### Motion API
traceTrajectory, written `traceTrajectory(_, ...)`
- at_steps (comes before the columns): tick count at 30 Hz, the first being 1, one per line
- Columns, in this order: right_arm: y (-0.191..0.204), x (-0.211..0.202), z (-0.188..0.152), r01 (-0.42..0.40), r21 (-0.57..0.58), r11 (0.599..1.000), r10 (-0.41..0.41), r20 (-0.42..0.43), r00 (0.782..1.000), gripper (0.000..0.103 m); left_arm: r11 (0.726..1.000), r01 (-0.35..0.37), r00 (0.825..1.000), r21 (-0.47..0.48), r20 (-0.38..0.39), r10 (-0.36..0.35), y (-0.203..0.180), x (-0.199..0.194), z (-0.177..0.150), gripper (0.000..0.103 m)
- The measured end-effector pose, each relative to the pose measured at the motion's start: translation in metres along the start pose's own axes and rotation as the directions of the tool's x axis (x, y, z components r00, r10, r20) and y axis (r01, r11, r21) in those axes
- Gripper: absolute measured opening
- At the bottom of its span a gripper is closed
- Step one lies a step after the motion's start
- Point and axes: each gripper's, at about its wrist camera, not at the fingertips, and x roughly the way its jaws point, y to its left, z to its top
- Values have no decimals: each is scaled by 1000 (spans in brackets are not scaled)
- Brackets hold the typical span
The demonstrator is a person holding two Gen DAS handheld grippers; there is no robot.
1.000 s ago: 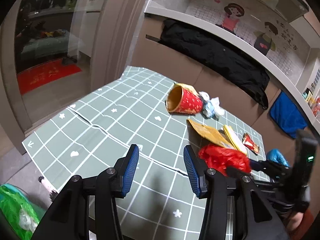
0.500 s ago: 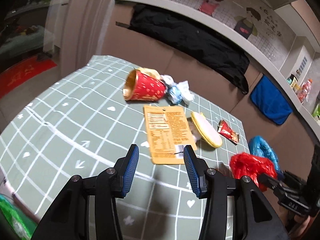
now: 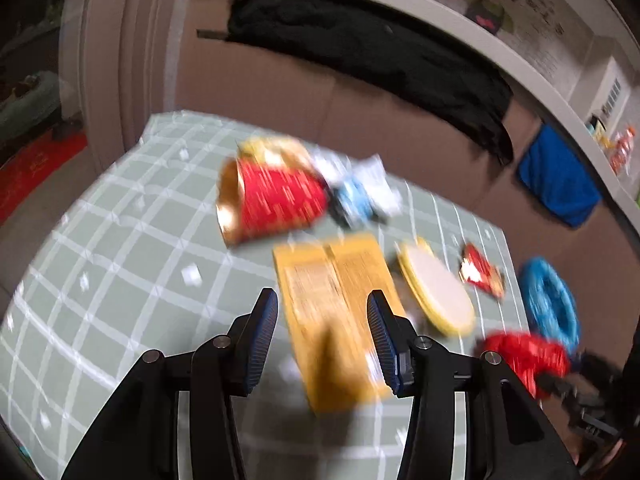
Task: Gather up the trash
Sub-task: 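Grasp the red plastic bag with the right gripper while the left grasps the red paper cup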
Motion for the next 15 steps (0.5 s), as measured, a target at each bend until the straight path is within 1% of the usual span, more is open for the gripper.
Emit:
traceTrajectory(2,-6,7,0,-11,10,1000,11,-11,1000,42,998,-39,999,-44,33,40,17,6,19,48)
traceTrajectory(4,-10,15,0,-39,39,998,40,-23,999,48,994,-36,997,-107,57,42,33,15,34,48)
traceTrajectory(6,-9,19,-1,-58,50,997,60,-27,998,51,985,-33,998,-168,44,40,50,34,46,48)
traceTrajectory(9,1,21,-3,-27,29,999,28,-18,999,52,978,-10,1000,-209,9,12,62,59,51,47)
traceTrajectory(11,8,20,-6,9,16,1000,-9,-5,1000,52,974,22,1000,-224,-13,-26,64,72,51,47)
traceTrajectory(12,11,19,-7,23,18,1000,-23,-4,1000,52,974,31,999,-224,-27,-38,62,75,49,44)
traceTrajectory(14,13,15,-9,29,22,999,-29,3,1000,52,980,28,998,-196,-55,-40,57,80,46,19)
traceTrajectory(15,16,11,-9,27,20,999,-27,7,1000,51,984,18,998,-178,-57,-28,52,78,45,15)
